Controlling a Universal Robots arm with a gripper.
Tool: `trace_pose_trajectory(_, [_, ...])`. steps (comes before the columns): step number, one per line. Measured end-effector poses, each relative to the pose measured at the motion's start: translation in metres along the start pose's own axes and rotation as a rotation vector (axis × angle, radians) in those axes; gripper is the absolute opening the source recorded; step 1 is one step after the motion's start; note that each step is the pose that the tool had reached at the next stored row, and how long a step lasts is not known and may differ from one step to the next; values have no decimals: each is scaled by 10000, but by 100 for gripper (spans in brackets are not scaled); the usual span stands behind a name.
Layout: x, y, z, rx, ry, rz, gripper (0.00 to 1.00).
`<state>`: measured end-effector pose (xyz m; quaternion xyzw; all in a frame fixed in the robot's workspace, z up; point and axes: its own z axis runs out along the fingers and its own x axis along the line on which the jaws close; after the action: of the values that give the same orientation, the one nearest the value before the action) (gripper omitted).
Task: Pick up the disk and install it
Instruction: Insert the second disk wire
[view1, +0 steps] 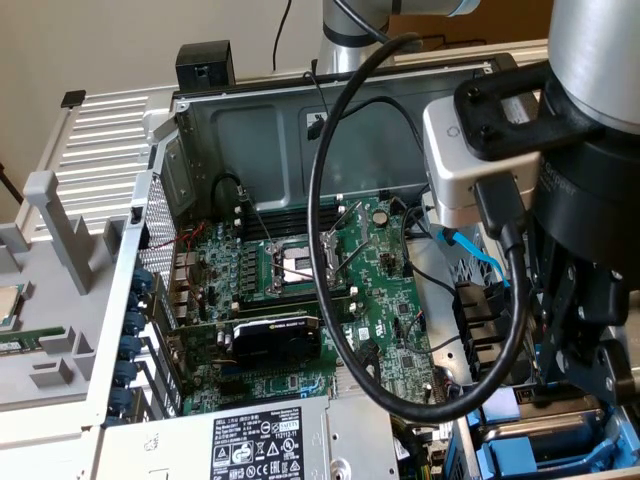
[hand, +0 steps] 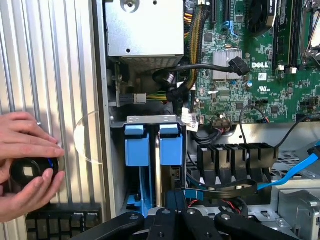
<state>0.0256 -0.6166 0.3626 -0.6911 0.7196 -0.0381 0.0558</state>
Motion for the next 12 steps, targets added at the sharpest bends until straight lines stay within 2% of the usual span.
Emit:
trace_pose_trajectory(9, [-1, -19, 2, -3, 1, 0, 11])
trace_pose_trajectory(10, [-1, -27, 3, -17, 3, 0, 11])
trace_pose_trajectory(12, [-2, -38, 6, -96, 0, 3, 11])
